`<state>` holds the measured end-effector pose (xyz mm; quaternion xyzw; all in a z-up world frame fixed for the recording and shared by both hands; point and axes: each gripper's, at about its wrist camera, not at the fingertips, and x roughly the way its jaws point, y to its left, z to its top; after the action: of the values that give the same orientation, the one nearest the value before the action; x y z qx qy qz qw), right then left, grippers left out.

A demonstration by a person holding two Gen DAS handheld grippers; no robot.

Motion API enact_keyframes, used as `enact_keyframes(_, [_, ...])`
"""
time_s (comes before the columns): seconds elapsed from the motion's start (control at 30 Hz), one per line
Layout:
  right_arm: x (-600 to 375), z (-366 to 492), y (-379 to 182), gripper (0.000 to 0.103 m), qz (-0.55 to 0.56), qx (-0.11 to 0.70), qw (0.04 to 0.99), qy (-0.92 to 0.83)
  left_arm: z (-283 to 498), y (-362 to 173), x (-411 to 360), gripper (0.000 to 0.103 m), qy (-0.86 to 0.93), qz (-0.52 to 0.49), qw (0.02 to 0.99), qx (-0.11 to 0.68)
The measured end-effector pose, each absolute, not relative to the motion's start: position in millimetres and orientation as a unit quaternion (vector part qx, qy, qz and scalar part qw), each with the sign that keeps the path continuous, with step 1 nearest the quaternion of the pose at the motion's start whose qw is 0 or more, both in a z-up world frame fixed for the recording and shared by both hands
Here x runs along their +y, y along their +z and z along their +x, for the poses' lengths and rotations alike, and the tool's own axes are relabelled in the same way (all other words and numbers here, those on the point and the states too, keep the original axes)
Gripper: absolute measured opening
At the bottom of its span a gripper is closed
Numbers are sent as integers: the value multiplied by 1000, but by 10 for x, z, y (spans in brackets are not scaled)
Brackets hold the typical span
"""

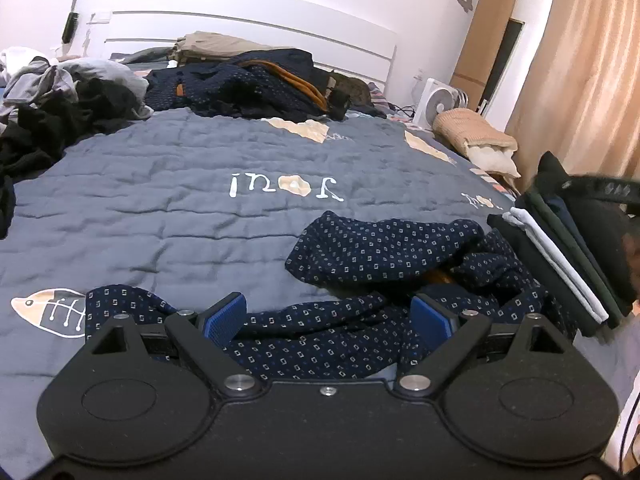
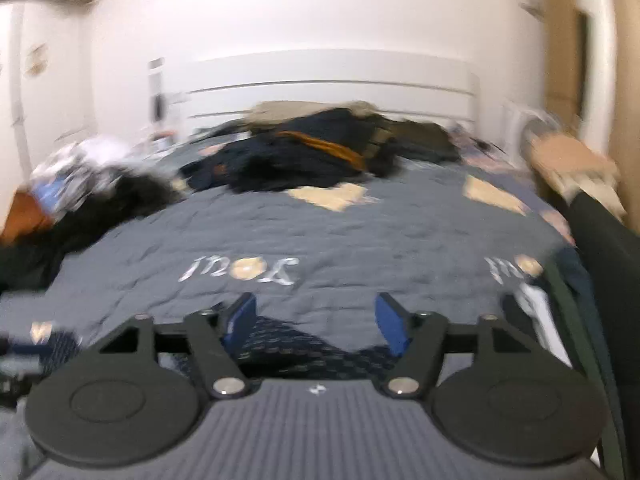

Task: Fold clothes

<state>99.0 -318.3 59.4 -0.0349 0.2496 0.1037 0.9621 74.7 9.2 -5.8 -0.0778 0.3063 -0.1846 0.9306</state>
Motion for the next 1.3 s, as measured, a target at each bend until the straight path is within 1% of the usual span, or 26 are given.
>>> enact_keyframes(0.2, [-2727, 1215, 82, 70, -131, 302, 933, 148, 725, -72, 49, 89, -188, -77, 929, 311])
enact_keyframes(0.3, [-2572, 1214, -114, 70, -176, 308, 924, 142, 712, -87, 27, 89, -191, -75, 927, 313])
enact_keyframes(0.5, [-2485, 1240, -275, 70, -191, 290, 929, 128, 701, -100, 8, 89, -194, -75, 926, 315])
enact_keyframes(0.57, [-2503, 1225, -291, 67, -178, 283, 934, 124, 698, -104, 7, 89, -194, -75, 926, 316])
enact_keyframes(0.6, [-2537, 1227, -285, 57, -159, 281, 939, 121, 696, -105, 5, 89, -194, -74, 926, 317])
enact_keyframes(0.63, [-2591, 1231, -268, 39, -131, 281, 944, 117, 693, -104, 5, 89, -193, -75, 926, 317])
enact_keyframes(0.67, [-2662, 1245, -238, 28, -97, 281, 948, 112, 692, -105, 3, 89, -193, -74, 926, 317])
enact_keyframes(0.7, [-2734, 1259, -205, 12, -64, 282, 951, 109, 692, -106, 2, 89, -193, -74, 926, 316])
enact_keyframes(0.73, [-2808, 1270, -169, 7, -33, 283, 952, 108, 691, -106, 0, 89, -193, -73, 926, 316])
enact_keyframes(0.87, [-3091, 1264, -10, 6, 69, 262, 959, 83, 697, -111, 10, 89, -190, -75, 926, 316])
enact_keyframes(1.03, [-3529, 1119, 262, 5, 153, 197, 968, -9, 714, -110, 28, 89, -187, -79, 927, 316])
enact_keyframes(1.17, [-3842, 992, 377, 6, 134, 159, 970, -125, 725, -123, 31, 89, -185, -80, 926, 318])
enact_keyframes(1.3, [-4107, 1003, 260, 7, 89, 199, 954, -205, 719, -129, 29, 89, -186, -78, 926, 320])
